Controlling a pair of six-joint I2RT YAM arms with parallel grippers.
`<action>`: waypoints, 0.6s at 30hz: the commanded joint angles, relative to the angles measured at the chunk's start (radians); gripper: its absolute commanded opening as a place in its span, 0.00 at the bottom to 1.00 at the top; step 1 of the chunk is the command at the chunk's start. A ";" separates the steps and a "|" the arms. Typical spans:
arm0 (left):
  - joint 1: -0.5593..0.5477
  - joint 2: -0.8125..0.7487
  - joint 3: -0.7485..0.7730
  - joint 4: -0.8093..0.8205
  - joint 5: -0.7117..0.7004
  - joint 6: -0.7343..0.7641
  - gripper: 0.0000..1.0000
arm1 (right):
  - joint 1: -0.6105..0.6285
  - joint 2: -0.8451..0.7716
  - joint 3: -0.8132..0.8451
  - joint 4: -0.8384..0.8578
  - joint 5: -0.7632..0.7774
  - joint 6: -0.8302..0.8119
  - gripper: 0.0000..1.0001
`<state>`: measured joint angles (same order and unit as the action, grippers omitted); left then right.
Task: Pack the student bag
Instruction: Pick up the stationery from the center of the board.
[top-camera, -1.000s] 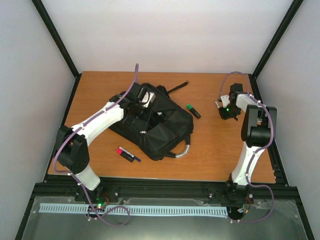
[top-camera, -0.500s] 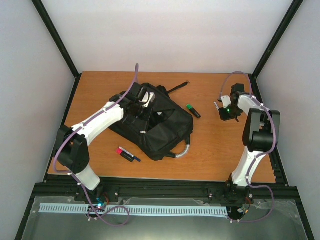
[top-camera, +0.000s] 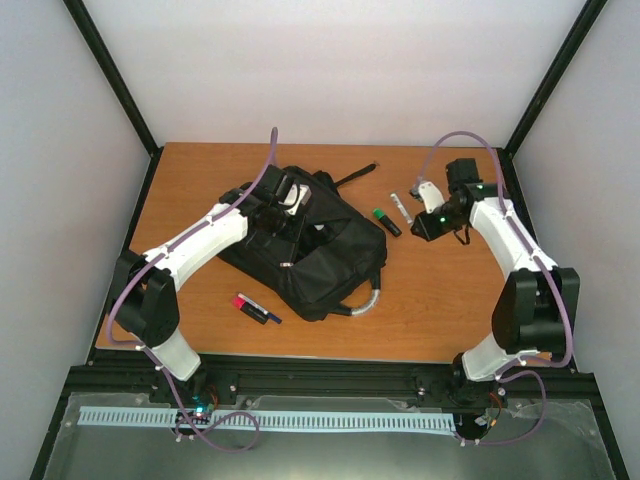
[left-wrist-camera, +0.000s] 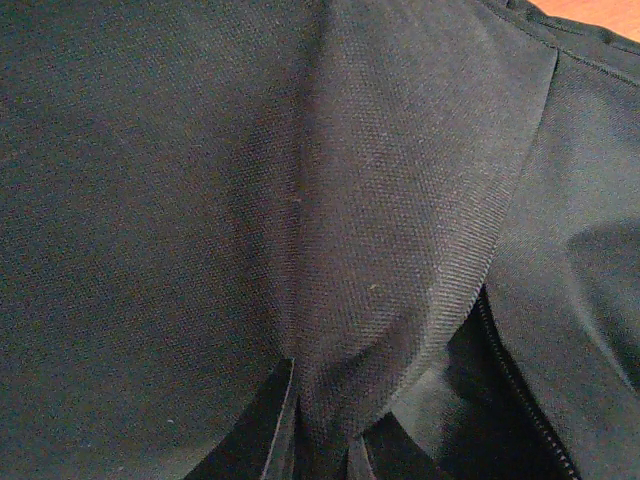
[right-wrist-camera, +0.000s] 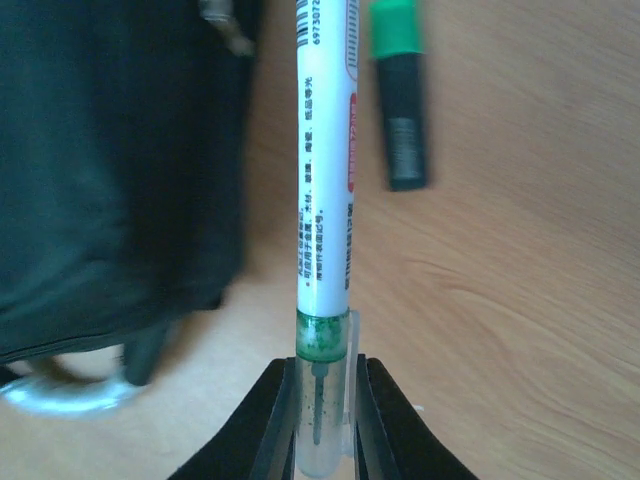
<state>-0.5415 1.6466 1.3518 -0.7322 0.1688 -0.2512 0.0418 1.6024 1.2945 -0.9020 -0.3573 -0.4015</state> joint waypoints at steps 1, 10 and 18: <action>0.002 0.002 0.049 0.017 0.032 -0.020 0.07 | 0.109 -0.074 -0.016 -0.101 -0.092 0.008 0.12; 0.002 0.001 0.049 0.017 0.028 -0.016 0.07 | 0.308 -0.081 -0.003 -0.210 -0.153 0.008 0.13; 0.002 -0.014 0.050 0.013 0.036 -0.012 0.07 | 0.408 -0.007 -0.004 -0.204 -0.140 0.012 0.13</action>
<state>-0.5415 1.6466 1.3518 -0.7322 0.1738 -0.2512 0.4114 1.5425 1.2873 -1.0939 -0.4866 -0.4004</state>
